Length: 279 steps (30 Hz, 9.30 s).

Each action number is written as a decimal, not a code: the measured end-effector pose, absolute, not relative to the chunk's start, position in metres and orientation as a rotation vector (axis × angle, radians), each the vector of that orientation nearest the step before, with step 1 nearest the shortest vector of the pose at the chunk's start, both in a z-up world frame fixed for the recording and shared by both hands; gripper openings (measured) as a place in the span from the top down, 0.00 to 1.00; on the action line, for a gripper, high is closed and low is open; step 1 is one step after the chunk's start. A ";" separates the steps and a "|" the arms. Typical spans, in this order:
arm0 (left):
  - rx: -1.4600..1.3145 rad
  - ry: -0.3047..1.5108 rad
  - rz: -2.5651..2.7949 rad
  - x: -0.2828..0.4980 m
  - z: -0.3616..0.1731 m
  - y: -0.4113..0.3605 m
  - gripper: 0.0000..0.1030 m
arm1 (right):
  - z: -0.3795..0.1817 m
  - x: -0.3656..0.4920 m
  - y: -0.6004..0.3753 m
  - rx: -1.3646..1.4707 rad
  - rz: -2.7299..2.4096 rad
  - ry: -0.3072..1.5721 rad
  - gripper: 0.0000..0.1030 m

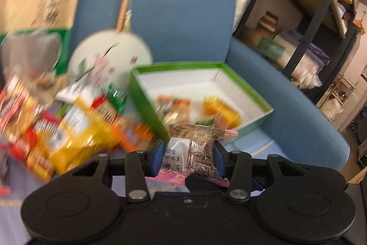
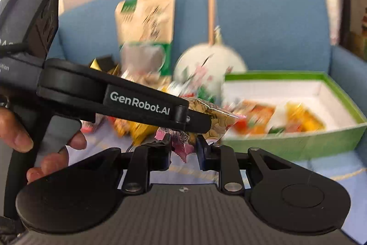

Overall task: Organize snacks
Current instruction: 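Carry both packets into the green box and open both grippers, then withdraw both grippers and move the left gripper to the yellow packet, then grasp the yellow printed packet with the left gripper, then lower the yellow packet into the green box and open the left gripper, then grasp the dark jerky packet with left gripper while right grasps orange-ended packet, then carry both packets into the green box and open both grippers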

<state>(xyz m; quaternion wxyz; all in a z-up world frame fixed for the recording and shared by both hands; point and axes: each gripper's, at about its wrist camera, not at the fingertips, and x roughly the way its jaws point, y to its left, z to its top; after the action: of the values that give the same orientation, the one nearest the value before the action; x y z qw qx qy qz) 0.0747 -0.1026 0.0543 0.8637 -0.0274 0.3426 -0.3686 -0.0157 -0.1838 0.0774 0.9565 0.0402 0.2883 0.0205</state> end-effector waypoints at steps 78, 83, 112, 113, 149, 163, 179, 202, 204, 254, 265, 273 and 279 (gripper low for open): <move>-0.149 0.829 -0.504 0.074 0.000 0.035 0.00 | -0.002 -0.008 -0.101 0.003 0.300 0.783 0.00; -0.102 0.862 -0.531 0.072 -0.004 0.034 0.00 | 0.003 -0.027 -0.097 0.034 0.289 0.779 0.00; -0.289 0.987 -0.670 0.089 -0.014 0.038 0.48 | -0.009 0.006 -0.117 0.372 0.214 0.791 0.88; -0.287 0.976 -0.676 0.089 -0.010 0.036 0.49 | -0.005 0.005 -0.118 0.372 0.213 0.772 0.88; -0.150 0.737 -0.819 0.140 0.037 -0.179 0.00 | 0.024 0.022 -0.287 0.032 -0.230 0.525 0.38; -0.068 0.684 -0.655 0.104 0.057 -0.118 0.00 | 0.057 -0.011 -0.258 0.043 -0.183 0.448 0.00; -0.042 0.704 -0.383 0.074 0.026 0.018 0.00 | 0.049 0.003 -0.166 0.035 0.082 0.607 0.00; -0.148 0.731 -0.180 0.136 -0.010 0.109 0.00 | 0.018 0.044 -0.111 -0.030 0.142 0.726 0.00; -0.180 0.767 -0.196 0.145 -0.018 0.112 0.02 | 0.019 0.043 -0.106 -0.041 0.155 0.717 0.00; -0.035 0.855 -0.342 0.068 -0.017 0.081 0.00 | 0.011 -0.012 -0.098 -0.289 0.175 0.717 0.00; 0.032 0.860 -0.361 0.066 -0.022 0.067 0.00 | 0.004 -0.021 -0.115 -0.220 0.125 0.739 0.00; 0.072 0.838 -0.373 0.066 -0.018 0.059 0.37 | 0.017 -0.026 -0.131 -0.114 0.134 0.715 0.24; 0.098 0.775 -0.470 0.056 0.013 0.028 0.37 | 0.039 -0.031 -0.153 -0.058 0.118 0.615 0.24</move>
<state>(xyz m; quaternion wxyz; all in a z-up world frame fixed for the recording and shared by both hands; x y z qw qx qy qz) 0.0565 0.0280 0.0133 0.8979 0.0471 0.3742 -0.2270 -0.0311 -0.1525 0.0395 0.9509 -0.0284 0.3026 0.0581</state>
